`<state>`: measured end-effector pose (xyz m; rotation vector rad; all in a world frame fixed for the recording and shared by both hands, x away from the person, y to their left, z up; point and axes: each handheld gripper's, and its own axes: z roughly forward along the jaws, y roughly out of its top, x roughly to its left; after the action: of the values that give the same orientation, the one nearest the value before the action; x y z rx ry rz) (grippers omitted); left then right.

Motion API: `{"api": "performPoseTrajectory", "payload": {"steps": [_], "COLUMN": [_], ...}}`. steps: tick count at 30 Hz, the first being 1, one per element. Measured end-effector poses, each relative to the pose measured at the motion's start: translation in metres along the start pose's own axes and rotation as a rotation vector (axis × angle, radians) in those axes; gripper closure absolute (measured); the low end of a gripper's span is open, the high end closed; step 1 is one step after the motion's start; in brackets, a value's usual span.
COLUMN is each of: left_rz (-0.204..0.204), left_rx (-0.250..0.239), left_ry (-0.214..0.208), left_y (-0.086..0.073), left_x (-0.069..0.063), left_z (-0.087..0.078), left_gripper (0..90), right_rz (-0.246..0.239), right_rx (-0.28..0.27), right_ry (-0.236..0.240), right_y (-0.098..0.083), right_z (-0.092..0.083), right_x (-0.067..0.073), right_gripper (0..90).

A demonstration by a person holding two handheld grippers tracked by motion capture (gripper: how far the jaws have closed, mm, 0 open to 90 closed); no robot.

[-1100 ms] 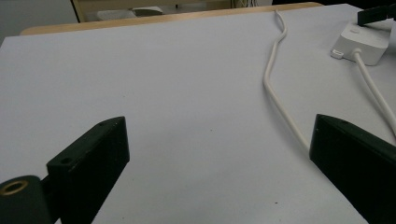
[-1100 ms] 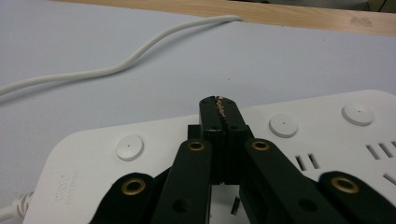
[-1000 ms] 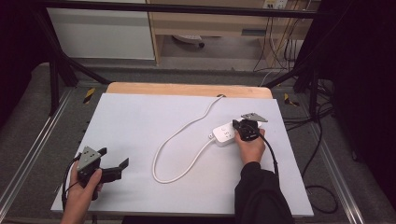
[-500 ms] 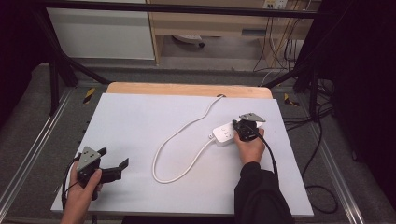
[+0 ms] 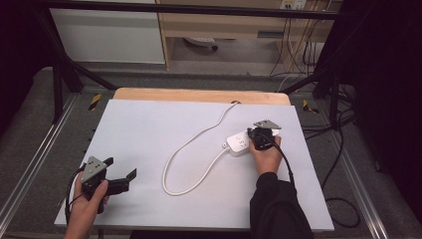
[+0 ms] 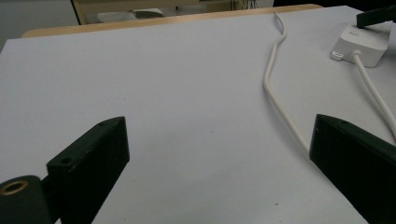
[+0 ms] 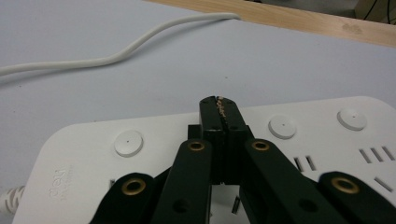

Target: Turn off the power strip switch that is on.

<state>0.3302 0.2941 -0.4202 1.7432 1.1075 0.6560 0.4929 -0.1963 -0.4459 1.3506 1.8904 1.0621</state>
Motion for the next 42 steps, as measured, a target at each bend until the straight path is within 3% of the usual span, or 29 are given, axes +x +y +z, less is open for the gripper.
{"api": "performPoseTrajectory", "payload": {"steps": [3,5,14,33,39,42], "left_rz": [0.001,0.0,-0.001,-0.001,-0.001,0.0], "left_rx": [0.001,0.001,0.001,0.004,0.002,0.002], "left_ry": [-0.002,-0.003,-0.004,-0.003,-0.003,-0.004], "left_y": [0.0,0.0,0.0,0.0,0.0,0.0], "left_x": [0.0,-0.001,0.0,0.0,0.0,0.0], "left_z": [0.0,0.0,0.0,0.0,0.001,0.0], "left_gripper": [4.8,4.8,4.8,4.8,4.8,4.8], "right_rz": [-0.009,-0.051,-0.003,-0.019,0.015,0.038], "right_rx": [0.003,0.01,0.002,0.028,0.03,0.034], "right_ry": [-0.003,-0.031,-0.007,0.013,-0.001,0.02], "right_y": [0.0,0.001,0.0,0.003,0.004,0.004], "right_z": [0.001,0.001,0.0,-0.001,-0.003,-0.004], "right_x": [0.002,0.007,0.002,-0.001,-0.007,-0.009], "right_gripper": [90.0,90.0,90.0,90.0,90.0,90.0]}}
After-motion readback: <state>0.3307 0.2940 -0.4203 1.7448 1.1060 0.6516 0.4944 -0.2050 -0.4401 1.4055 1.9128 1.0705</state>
